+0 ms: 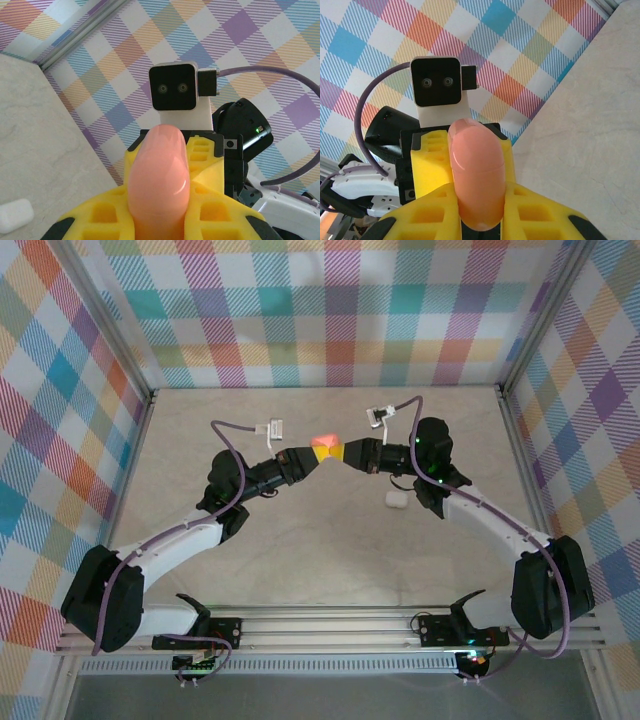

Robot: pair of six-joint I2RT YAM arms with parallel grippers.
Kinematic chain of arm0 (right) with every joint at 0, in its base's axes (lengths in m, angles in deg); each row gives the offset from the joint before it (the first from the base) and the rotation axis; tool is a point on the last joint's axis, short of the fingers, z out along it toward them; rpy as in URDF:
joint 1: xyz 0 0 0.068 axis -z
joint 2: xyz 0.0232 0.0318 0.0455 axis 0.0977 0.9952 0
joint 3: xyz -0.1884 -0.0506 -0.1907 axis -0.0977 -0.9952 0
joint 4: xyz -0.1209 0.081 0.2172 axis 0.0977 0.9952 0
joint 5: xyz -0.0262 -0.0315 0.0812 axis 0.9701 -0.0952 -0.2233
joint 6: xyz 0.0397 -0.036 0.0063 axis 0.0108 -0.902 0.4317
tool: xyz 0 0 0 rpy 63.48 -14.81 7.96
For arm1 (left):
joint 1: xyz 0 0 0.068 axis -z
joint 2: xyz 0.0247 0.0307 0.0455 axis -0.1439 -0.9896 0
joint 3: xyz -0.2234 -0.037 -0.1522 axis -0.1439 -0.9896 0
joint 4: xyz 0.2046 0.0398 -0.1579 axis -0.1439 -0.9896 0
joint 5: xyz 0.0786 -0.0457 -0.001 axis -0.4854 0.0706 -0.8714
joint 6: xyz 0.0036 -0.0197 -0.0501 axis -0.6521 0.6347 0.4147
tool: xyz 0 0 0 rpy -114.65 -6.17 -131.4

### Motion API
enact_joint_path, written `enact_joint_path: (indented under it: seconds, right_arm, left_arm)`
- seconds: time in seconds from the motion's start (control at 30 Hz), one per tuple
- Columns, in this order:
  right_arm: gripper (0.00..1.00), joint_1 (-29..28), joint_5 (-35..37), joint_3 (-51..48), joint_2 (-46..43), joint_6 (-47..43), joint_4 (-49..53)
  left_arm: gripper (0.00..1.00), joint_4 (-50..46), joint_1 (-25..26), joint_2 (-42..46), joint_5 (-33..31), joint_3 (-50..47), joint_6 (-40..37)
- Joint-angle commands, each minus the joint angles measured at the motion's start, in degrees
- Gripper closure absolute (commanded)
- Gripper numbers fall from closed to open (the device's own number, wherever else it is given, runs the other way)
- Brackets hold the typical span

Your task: Insert wireless bluetooth earbuds into charging case

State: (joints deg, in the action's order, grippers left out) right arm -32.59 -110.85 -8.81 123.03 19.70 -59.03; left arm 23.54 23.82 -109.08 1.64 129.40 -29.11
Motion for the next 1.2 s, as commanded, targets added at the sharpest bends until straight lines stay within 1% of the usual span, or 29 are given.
enact_joint_path:
  seconds: [0.0, 0.13, 0.23, 0.43, 0.53, 0.63, 0.67, 0.73, 0.8, 0.9, 0.97, 1.07, 1.17]
  right_arm:
    - [0.87, -0.4, 0.8, 0.2, 0.6, -1.8, -0.5]
    - [0.88, -0.4, 0.3, 0.1, 1.5, -3.2, 1.0]
    - [0.89, -0.4, 0.1, 0.2, 2.3, -4.1, 3.1]
    - [0.90, -0.3, 0.0, 0.1, 4.0, -5.4, 5.7]
    - [0.91, 0.0, 1.4, 0.9, 4.5, -7.0, 10.7]
    - [0.91, 1.0, 1.9, 1.1, 5.6, -7.4, 12.9]
    - [0.91, 1.5, 1.9, 1.2, 6.0, -7.2, 13.5]
    - [0.91, 2.3, 2.2, 1.6, 7.1, -7.1, 15.3]
    - [0.91, 3.2, 2.1, 2.3, 8.7, -7.6, 17.7]
    - [0.91, 3.9, 1.3, 4.3, 11.6, -9.8, 22.5]
    - [0.91, 3.9, 0.4, 5.9, 14.2, -11.9, 25.7]
    - [0.90, 3.8, -1.9, 8.7, 19.3, -14.9, 30.0]
    - [0.88, 2.8, -2.6, 11.9, 24.9, -18.8, 35.4]
  left_arm:
    - [0.95, -2.8, 0.9, 1.5, 3.0, -0.5, -3.5]
    - [0.91, -6.8, 0.9, 2.5, 1.9, -0.8, -6.1]
    - [0.85, -8.5, 0.9, 2.9, 1.0, -1.6, -7.1]
    - [0.67, -13.2, 0.9, 3.2, 0.1, -2.8, -9.6]
    - [0.51, -15.2, 0.9, 3.8, -0.5, -3.4, -10.9]
    - [0.40, -20.1, 0.9, 5.5, -2.9, -3.4, -13.7]
    - [0.34, -23.2, 0.9, 6.3, -4.4, -3.1, -15.2]
    - [0.18, -29.8, 0.9, 8.2, -7.7, -2.4, -18.5]
    - [0.00, -36.7, 0.8, 10.3, -11.7, -1.6, -22.0]
    - [0.00, -45.8, 0.8, 12.9, -17.5, -0.4, -26.2]
    - [0.00, -50.2, 0.6, 14.5, -20.9, 0.0, -28.1]
    - [0.00, -53.8, 0.4, 16.5, -25.0, -0.7, -29.7]
    - [0.00, -54.9, -0.2, 17.9, -27.2, -2.1, -29.8]
